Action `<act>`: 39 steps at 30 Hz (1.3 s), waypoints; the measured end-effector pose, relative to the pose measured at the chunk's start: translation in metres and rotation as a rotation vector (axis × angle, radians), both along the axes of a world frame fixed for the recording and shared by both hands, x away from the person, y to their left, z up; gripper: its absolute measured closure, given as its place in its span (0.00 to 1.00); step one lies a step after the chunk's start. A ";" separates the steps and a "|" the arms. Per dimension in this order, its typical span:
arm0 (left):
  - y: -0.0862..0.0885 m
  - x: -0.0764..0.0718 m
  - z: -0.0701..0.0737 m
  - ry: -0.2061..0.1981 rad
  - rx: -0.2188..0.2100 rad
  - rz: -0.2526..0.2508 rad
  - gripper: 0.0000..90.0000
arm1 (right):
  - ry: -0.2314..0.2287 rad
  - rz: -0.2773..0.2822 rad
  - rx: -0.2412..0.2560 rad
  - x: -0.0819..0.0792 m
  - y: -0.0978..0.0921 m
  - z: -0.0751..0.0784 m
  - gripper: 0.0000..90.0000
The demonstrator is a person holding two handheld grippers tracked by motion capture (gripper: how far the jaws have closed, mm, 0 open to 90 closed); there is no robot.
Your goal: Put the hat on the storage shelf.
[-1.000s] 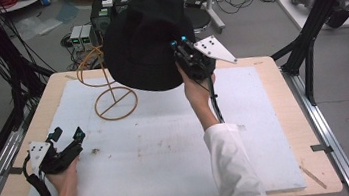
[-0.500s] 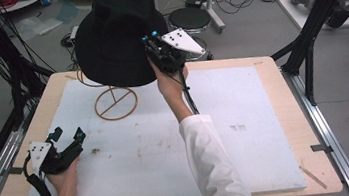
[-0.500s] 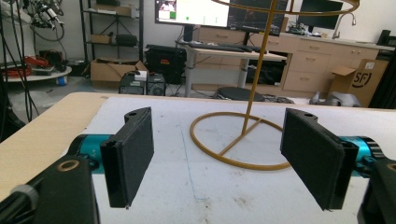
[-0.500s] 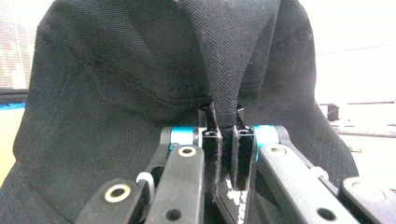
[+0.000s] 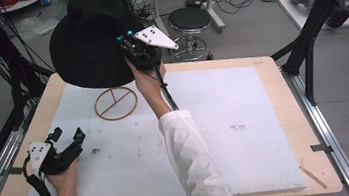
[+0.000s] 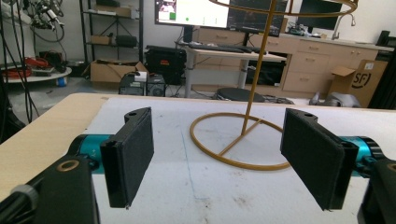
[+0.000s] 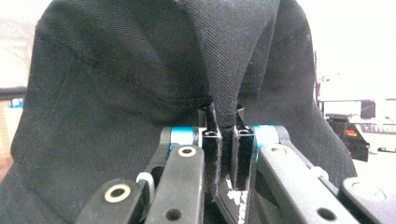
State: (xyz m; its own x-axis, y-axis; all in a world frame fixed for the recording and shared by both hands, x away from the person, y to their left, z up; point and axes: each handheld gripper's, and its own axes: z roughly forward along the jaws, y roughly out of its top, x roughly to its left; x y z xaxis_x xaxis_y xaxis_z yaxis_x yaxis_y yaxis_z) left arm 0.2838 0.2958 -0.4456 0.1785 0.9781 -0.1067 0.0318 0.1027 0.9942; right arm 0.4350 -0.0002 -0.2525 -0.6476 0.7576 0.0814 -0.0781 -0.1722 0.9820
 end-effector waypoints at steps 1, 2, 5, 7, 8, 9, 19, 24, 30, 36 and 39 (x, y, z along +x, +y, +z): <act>0.000 0.000 0.000 -0.002 0.007 0.000 0.29 | 0.005 -0.001 -0.011 0.001 0.002 -0.002 0.96; 0.000 -0.001 0.000 -0.002 0.009 -0.001 0.29 | 0.012 -0.004 -0.018 0.002 0.003 -0.004 0.96; 0.000 -0.001 0.000 -0.002 0.013 -0.004 0.29 | 0.033 -0.001 -0.016 0.004 0.005 -0.008 0.96; -0.001 0.000 0.000 -0.003 0.013 -0.004 0.29 | 0.050 0.002 -0.025 0.006 0.006 -0.011 0.96; 0.000 0.000 0.000 -0.001 0.013 -0.004 0.29 | 0.056 0.003 -0.032 0.007 0.007 -0.012 0.96; 0.000 0.000 0.000 -0.001 0.012 -0.004 0.29 | 0.060 0.000 -0.035 0.007 0.007 -0.013 0.96; 0.000 0.000 0.000 0.003 0.007 -0.004 0.29 | 0.095 0.007 -0.087 0.009 0.019 -0.022 0.96; 0.000 0.000 0.000 0.007 0.003 -0.004 0.29 | 0.117 0.015 -0.116 0.010 0.026 -0.028 0.96; 0.001 0.000 0.000 0.006 -0.003 -0.006 0.29 | 0.168 0.011 -0.168 0.012 0.034 -0.039 0.95; 0.001 0.000 0.000 0.008 -0.005 -0.007 0.29 | 0.174 0.022 -0.159 0.011 0.035 -0.042 0.94; 0.001 0.001 -0.001 0.011 -0.010 -0.008 0.30 | 0.177 0.030 -0.144 0.011 0.034 -0.042 0.93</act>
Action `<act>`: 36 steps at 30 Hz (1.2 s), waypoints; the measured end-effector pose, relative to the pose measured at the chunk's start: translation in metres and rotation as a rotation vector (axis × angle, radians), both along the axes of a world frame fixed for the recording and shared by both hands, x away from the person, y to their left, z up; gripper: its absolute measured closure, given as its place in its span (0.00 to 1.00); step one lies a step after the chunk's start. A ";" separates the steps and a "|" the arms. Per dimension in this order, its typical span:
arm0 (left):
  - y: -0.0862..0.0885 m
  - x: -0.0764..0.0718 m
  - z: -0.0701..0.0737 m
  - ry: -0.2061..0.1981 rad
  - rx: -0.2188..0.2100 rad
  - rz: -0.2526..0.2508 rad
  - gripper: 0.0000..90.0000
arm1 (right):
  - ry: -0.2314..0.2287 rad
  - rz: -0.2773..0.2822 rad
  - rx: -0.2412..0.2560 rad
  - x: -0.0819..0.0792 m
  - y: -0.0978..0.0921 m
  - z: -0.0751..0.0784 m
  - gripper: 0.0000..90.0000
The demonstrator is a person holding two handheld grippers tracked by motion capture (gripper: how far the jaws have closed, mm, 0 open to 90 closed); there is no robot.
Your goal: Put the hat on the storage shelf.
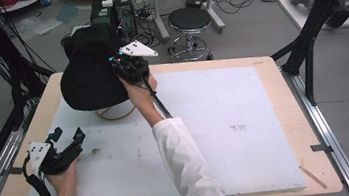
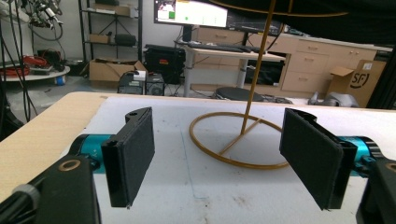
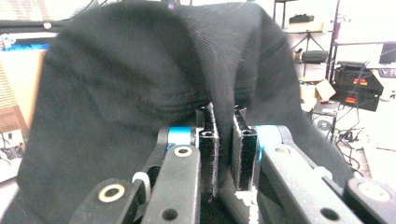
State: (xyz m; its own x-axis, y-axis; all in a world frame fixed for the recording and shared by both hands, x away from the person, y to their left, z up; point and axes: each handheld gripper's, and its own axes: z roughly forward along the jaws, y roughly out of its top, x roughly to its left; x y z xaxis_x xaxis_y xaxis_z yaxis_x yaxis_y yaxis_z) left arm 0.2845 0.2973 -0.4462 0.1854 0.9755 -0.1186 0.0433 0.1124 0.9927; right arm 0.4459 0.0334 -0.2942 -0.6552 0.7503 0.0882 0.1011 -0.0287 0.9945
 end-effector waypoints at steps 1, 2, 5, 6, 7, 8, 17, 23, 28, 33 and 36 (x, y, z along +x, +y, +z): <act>0.000 0.000 0.000 0.000 -0.007 -0.003 0.30 | 0.001 -0.001 -0.002 0.000 0.000 0.000 0.93; 0.000 0.000 0.000 0.001 -0.008 -0.002 0.30 | 0.003 0.000 -0.001 0.000 0.000 -0.001 0.93; 0.000 0.000 0.000 -0.002 -0.006 -0.005 0.30 | -0.002 0.001 0.007 -0.001 0.000 -0.002 0.93; 0.000 0.000 0.000 -0.001 -0.005 -0.003 0.30 | 0.001 0.000 0.015 -0.001 0.000 -0.004 0.92; 0.000 0.000 0.000 -0.001 -0.006 -0.005 0.30 | 0.004 0.001 0.018 -0.001 -0.001 -0.005 0.90; 0.000 0.000 0.000 -0.001 -0.006 -0.004 0.30 | 0.006 -0.001 0.017 -0.001 -0.002 -0.005 0.86; 0.000 0.000 0.000 -0.002 -0.006 -0.008 0.30 | 0.006 -0.051 0.053 -0.001 -0.018 0.001 0.40; 0.000 0.000 0.000 -0.004 -0.008 -0.008 0.30 | 0.018 -0.074 0.039 0.000 -0.027 0.005 0.23; 0.000 0.000 0.000 -0.003 -0.006 -0.010 0.30 | 0.029 -0.088 0.045 0.002 -0.038 0.007 0.18; -0.001 0.000 0.001 -0.006 -0.012 -0.009 0.30 | 0.043 -0.100 0.038 0.000 -0.047 0.010 0.14; 0.000 0.000 0.000 -0.005 -0.011 -0.010 0.30 | 0.040 -0.100 0.020 -0.002 -0.053 0.012 0.13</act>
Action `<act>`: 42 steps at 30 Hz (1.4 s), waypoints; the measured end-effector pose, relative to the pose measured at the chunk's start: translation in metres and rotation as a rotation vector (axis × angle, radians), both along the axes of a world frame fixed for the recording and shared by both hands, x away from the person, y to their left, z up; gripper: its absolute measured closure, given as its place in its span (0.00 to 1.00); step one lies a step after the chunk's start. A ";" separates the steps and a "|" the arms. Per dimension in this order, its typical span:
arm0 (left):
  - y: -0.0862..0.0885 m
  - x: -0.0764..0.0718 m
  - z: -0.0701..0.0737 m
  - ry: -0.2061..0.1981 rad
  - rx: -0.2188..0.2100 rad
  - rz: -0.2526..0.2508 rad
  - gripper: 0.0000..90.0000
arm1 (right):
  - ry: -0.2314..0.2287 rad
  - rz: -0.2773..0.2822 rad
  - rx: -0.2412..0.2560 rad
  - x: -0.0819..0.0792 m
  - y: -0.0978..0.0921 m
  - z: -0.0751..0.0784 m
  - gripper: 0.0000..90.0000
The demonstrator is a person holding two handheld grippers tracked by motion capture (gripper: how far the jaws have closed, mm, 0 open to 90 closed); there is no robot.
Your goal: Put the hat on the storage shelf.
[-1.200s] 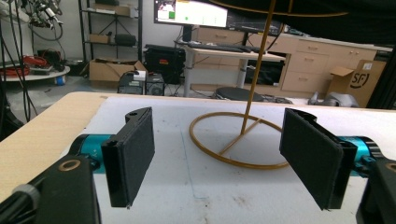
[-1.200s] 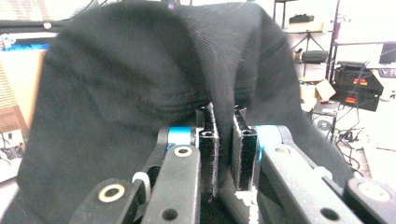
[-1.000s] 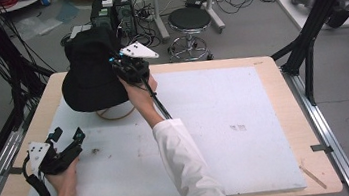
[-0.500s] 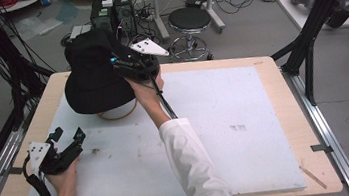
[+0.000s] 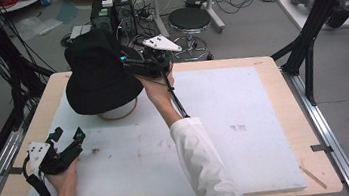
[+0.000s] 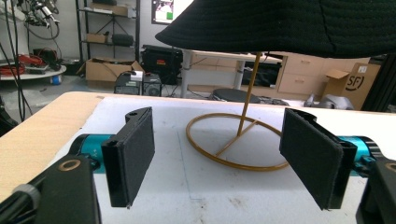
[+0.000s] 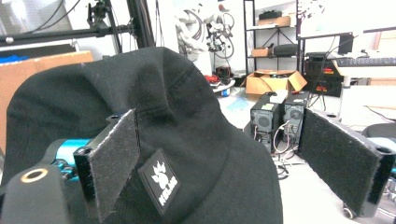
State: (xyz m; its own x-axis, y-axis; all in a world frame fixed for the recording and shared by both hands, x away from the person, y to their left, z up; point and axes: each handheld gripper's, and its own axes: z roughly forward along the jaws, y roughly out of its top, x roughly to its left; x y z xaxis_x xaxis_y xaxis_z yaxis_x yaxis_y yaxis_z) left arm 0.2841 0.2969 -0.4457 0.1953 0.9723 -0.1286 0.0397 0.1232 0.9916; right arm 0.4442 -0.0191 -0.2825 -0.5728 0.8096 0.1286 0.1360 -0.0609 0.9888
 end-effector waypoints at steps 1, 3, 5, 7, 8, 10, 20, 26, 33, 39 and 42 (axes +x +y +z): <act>0.000 0.000 0.000 -0.001 -0.001 0.000 0.30 | -0.002 -0.003 -0.013 -0.001 -0.002 0.000 0.13; 0.000 0.000 0.000 -0.001 -0.002 0.000 0.30 | -0.014 -0.011 -0.018 -0.002 -0.008 -0.002 0.13; 0.000 0.000 0.000 -0.002 -0.002 0.000 0.30 | -0.024 -0.015 -0.008 -0.005 -0.015 -0.005 0.13; -0.001 0.000 0.000 -0.002 -0.002 0.000 0.30 | -0.022 -0.022 -0.010 -0.006 -0.022 -0.008 0.13; -0.001 0.000 0.000 -0.001 -0.001 0.000 0.30 | -0.015 -0.024 -0.017 -0.007 -0.027 -0.010 0.13; 0.000 0.000 0.000 -0.001 -0.001 0.002 0.30 | -0.021 -0.031 -0.012 -0.010 -0.034 -0.012 0.13; -0.001 -0.001 0.000 -0.002 0.003 0.001 0.30 | -0.022 -0.064 -0.012 -0.031 -0.076 -0.015 0.13; -0.001 -0.001 0.000 0.001 0.005 -0.002 0.30 | -0.006 -0.076 0.010 -0.045 -0.096 -0.018 0.13; -0.003 -0.002 0.000 0.003 0.008 -0.005 0.30 | -0.007 -0.105 0.026 -0.060 -0.119 -0.022 0.13; -0.003 -0.002 0.000 0.002 0.009 -0.004 0.30 | -0.004 -0.130 0.013 -0.071 -0.137 -0.030 0.13; -0.003 -0.002 0.000 0.002 0.010 -0.003 0.30 | 0.010 -0.140 0.007 -0.075 -0.145 -0.037 0.13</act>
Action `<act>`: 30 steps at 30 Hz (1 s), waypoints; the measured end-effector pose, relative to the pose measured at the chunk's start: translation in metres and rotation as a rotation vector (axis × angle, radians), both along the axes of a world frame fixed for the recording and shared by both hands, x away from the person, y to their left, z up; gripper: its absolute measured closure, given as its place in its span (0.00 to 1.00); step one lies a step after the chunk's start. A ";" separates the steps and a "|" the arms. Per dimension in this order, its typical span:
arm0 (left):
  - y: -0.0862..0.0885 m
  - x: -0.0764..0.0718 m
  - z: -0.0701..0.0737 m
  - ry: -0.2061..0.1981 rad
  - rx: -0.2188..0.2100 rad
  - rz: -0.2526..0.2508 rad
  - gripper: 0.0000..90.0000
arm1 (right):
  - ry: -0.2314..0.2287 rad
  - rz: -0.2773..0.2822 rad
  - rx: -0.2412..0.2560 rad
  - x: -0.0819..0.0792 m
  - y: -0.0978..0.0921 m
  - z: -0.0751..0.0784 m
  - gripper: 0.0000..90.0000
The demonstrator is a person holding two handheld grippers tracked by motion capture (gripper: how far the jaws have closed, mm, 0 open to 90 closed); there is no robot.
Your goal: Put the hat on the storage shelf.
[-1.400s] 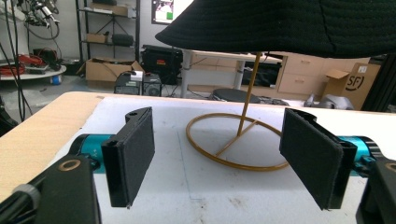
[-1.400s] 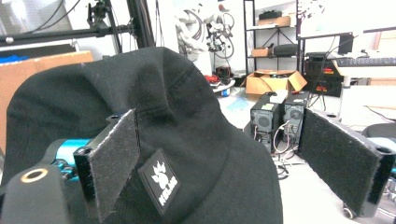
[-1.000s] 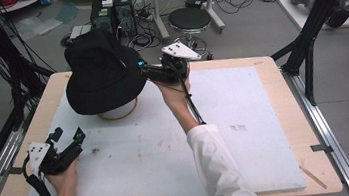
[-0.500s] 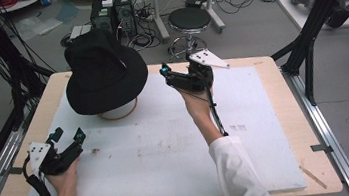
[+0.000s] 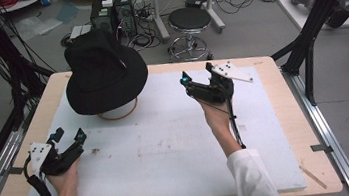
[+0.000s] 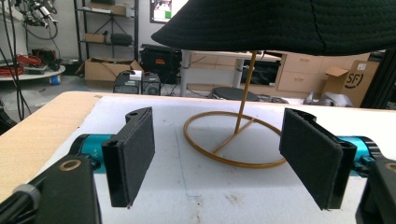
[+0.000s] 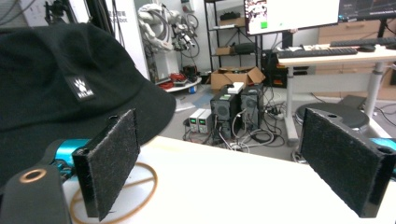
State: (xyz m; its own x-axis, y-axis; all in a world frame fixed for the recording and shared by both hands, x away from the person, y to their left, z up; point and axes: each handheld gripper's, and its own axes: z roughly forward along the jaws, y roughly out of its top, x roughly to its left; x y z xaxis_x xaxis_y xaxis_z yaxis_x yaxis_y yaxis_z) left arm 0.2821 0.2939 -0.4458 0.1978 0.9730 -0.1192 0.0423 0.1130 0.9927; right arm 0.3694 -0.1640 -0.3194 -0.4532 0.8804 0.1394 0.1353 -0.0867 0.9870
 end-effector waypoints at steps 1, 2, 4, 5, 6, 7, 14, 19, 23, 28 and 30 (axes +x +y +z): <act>0.000 0.000 0.000 0.000 -0.001 0.000 0.30 | 0.004 -0.005 -0.005 -0.001 -0.002 -0.002 0.13; 0.000 0.000 0.000 0.000 -0.001 0.000 0.30 | 0.007 -0.009 -0.010 -0.003 -0.005 -0.004 0.13; 0.000 0.000 0.000 0.002 0.002 0.000 0.30 | 0.011 -0.019 -0.015 -0.005 -0.010 -0.008 0.13; 0.000 0.000 0.000 0.001 0.000 0.003 0.30 | 0.017 -0.023 -0.009 -0.007 -0.012 -0.010 0.13; 0.000 0.000 0.000 0.000 -0.001 0.004 0.30 | 0.025 -0.024 -0.004 -0.010 -0.016 -0.014 0.13; 0.000 -0.001 0.000 0.000 -0.003 0.005 0.30 | 0.029 -0.030 -0.006 -0.011 -0.018 -0.017 0.13; 0.000 -0.001 0.000 0.000 -0.011 0.004 0.30 | 0.086 -0.075 -0.037 -0.027 -0.038 -0.034 0.13; -0.001 -0.001 0.000 -0.001 -0.007 0.002 0.30 | 0.095 -0.108 -0.062 -0.039 -0.050 -0.044 0.13; -0.001 -0.001 0.000 0.000 -0.007 0.000 0.30 | 0.099 -0.118 -0.066 -0.045 -0.058 -0.051 0.13; -0.002 -0.001 0.000 -0.003 -0.006 0.004 0.30 | 0.118 -0.135 -0.072 -0.053 -0.067 -0.064 0.13; -0.002 -0.001 0.000 -0.003 -0.007 0.003 0.30 | 0.125 -0.142 -0.072 -0.056 -0.071 -0.070 0.13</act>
State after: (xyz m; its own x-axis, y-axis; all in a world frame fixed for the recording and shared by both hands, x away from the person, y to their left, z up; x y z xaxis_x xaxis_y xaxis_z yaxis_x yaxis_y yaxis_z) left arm 0.2810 0.2919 -0.4455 0.1955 0.9727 -0.1252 0.0389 0.1199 0.9920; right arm 0.3133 -0.2346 -0.3890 -0.3069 0.9439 0.1218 0.2489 -0.0439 0.9675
